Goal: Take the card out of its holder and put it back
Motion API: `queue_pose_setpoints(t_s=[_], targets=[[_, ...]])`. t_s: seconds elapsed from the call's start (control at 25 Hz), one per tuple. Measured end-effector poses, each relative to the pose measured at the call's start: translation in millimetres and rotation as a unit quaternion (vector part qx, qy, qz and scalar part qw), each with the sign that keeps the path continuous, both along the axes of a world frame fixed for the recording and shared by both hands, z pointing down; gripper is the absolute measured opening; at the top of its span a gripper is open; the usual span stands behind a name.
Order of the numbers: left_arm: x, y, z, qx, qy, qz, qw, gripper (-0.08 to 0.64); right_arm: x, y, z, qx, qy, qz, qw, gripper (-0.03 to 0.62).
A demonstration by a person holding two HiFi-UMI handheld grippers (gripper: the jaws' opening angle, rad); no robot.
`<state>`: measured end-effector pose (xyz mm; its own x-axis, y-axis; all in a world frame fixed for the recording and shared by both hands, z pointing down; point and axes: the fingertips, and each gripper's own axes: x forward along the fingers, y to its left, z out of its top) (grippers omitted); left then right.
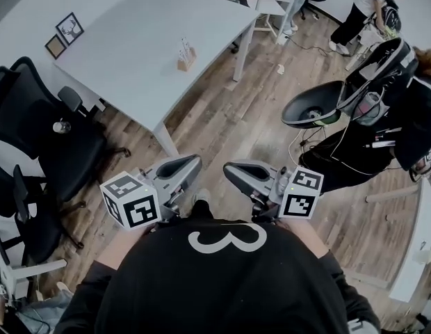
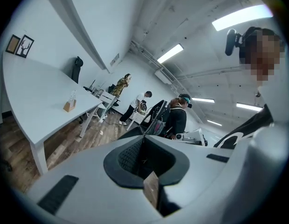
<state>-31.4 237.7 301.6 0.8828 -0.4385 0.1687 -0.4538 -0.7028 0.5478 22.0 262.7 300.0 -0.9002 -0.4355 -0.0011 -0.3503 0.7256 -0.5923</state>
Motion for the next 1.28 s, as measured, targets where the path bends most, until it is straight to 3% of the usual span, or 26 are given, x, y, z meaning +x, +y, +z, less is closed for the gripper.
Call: queue_pose_setpoints(t_s=[0.56,0.88,1.28], targets=[[-32,-219,11,-0.003,-0.009,-0.002,1.0,0.015,-15,-213,-6,-0.008,0.017,0.022,1.0,0.011],[-46,-256,10,0.003,-0.009,-0.024,0.9997,0.015,-20,-241,-4,-0.015,0.021,0.018,0.999,0.011],[-41,-309,26,-0.005,-0.035,-0.061,0.9975,0.015,-24,-294,12,-0.027,0.016,-0.03,0.999,0.011]])
